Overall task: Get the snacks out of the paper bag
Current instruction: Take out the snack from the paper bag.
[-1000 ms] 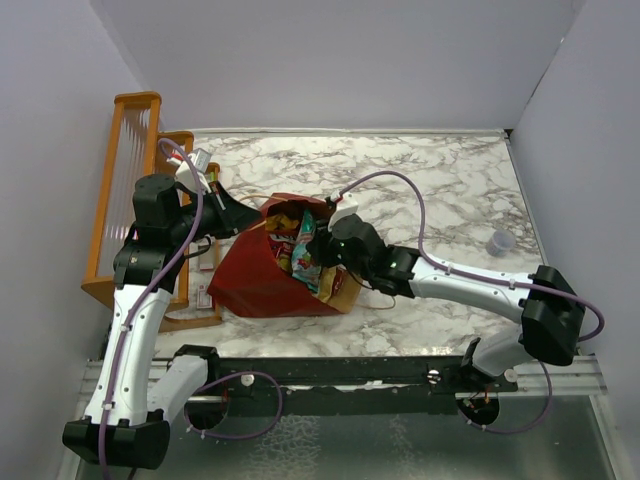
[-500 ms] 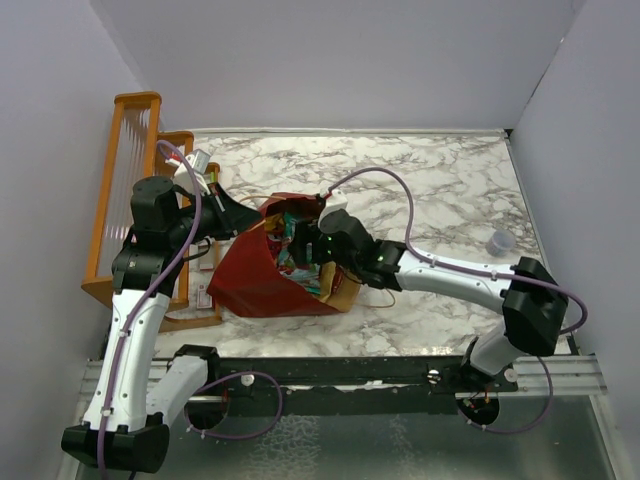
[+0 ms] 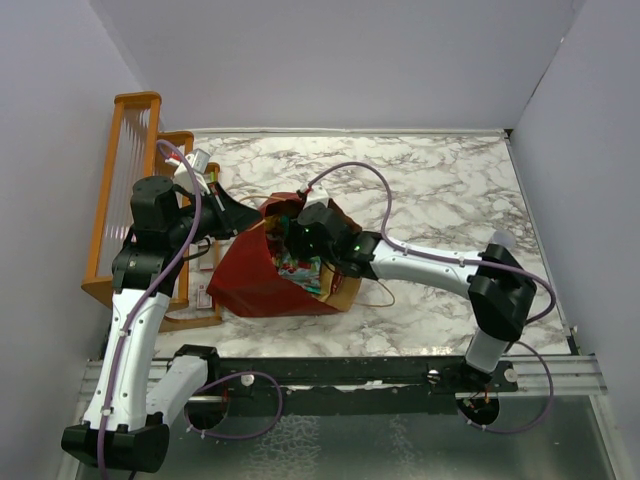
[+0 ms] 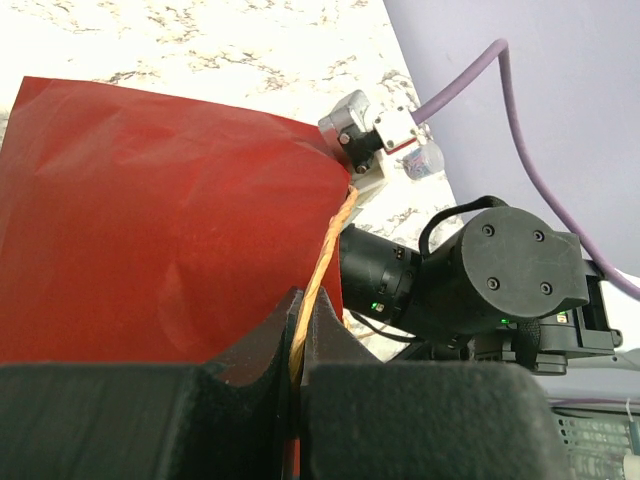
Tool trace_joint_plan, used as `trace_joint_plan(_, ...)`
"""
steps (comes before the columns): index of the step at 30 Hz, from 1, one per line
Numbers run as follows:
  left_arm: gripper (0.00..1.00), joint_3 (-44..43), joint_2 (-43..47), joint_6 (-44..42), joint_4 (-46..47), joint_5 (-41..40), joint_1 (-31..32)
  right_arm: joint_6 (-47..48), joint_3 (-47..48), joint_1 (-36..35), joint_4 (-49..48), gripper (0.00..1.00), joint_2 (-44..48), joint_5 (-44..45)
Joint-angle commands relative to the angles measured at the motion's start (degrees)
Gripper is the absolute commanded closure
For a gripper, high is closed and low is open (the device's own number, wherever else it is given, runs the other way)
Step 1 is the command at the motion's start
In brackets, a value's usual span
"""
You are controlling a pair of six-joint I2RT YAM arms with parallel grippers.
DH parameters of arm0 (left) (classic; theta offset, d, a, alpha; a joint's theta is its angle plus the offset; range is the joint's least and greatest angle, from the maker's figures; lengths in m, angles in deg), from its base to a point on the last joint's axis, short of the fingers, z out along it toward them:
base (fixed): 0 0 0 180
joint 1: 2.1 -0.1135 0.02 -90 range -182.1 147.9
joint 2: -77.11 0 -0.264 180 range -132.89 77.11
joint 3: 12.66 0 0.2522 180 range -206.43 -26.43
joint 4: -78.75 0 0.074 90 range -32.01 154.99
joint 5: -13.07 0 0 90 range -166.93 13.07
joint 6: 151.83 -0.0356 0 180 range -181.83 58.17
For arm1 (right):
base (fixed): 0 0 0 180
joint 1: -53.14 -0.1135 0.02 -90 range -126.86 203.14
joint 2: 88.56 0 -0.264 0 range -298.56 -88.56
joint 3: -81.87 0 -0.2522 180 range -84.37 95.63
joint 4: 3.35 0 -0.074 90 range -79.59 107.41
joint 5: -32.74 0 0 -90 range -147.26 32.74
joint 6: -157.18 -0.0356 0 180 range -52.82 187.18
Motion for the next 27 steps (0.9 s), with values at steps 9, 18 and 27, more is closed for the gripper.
trace_joint_plan(9,1.0,-0.37,0.55,-0.23,0.52,-0.11,0.33,1.92,-5.72,0.03,-2.86,0.99,12.61,-2.93)
trace_joint_plan(18,1.0,-0.15,1.91,0.23,0.77,-0.6,0.34,1.35,-7.24,-0.04,-3.37,0.99,23.16,-3.9)
trace_joint_plan(27,1.0,-0.17,2.79,-0.19,0.27,-1.42,0.36,8.94,-15.72,-0.04,-0.13,0.99,43.55,12.56)
